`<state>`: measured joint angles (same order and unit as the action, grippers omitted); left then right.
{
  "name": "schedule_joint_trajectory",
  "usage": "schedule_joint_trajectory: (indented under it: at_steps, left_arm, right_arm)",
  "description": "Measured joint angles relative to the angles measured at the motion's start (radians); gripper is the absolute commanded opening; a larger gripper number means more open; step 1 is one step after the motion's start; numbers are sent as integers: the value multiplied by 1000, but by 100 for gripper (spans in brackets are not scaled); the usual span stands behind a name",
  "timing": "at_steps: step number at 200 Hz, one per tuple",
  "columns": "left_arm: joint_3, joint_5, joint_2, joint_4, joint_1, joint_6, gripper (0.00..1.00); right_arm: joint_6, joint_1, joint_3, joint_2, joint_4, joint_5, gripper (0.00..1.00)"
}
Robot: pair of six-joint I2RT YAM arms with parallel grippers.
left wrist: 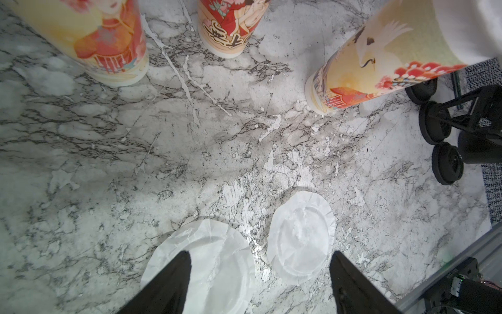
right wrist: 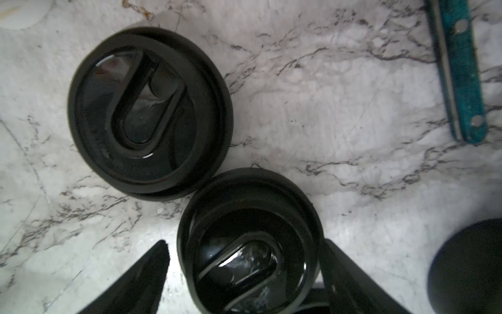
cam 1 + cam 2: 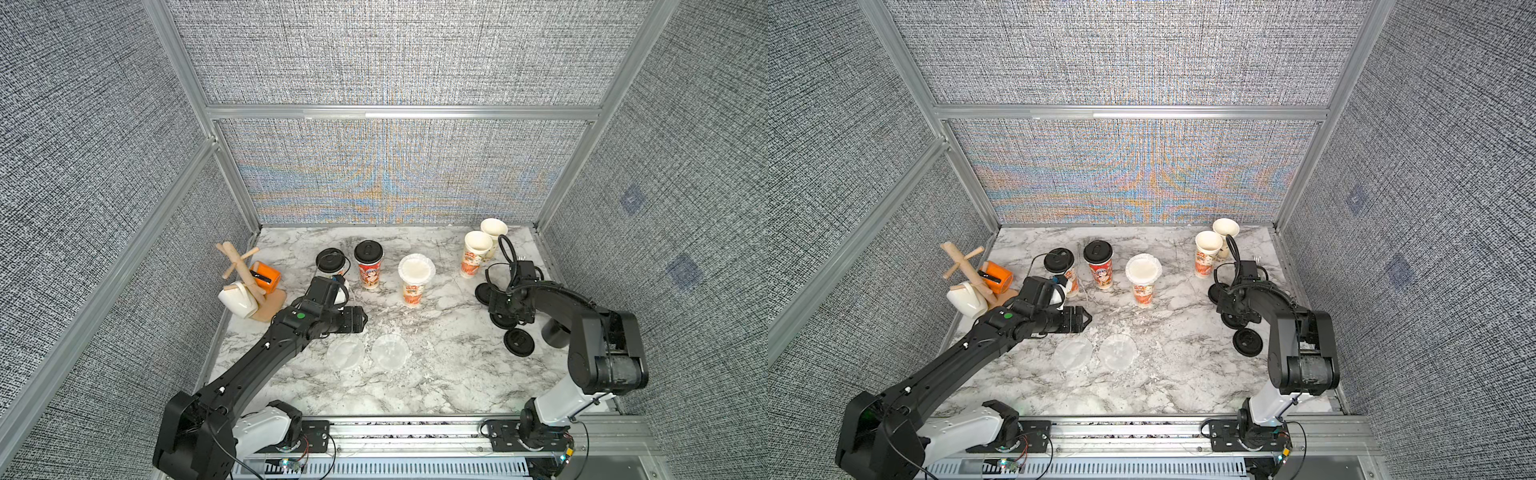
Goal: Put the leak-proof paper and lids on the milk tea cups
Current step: Pick up the cup lid from the center of the board, then place the cup lid on the cup.
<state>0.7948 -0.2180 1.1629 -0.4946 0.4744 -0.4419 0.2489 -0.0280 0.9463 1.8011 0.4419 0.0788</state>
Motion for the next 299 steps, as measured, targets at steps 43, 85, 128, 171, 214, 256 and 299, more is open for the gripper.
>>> schedule_joint_trajectory:
  at_steps: [43,85,128,171,214,256,299]
  left_arm:
    - [0,0,-6,0,0,4,82]
    - [0,2,-10,0,0,9,82]
    - [0,2,-12,0,0,11,82]
    - [0,2,-13,0,0,12,82]
    - [0,2,-15,-1,0,12,82]
    - [0,1,-18,0,0,12,82]
    - [0,-1,-23,-1,0,12,82]
  right_arm:
    - [0,-4,-4,9,2,5,81]
    - [-2,-4,-8,8,0,5,73]
    - [-4,1,-8,-64,30,-3,70]
    - [-11,110,134,-229,168,2,67]
    - [-35,338,546,-211,373,5,65]
    - [-85,528,954,4,556,-11,65]
    - [-117,608,1162,193,667,-13,64]
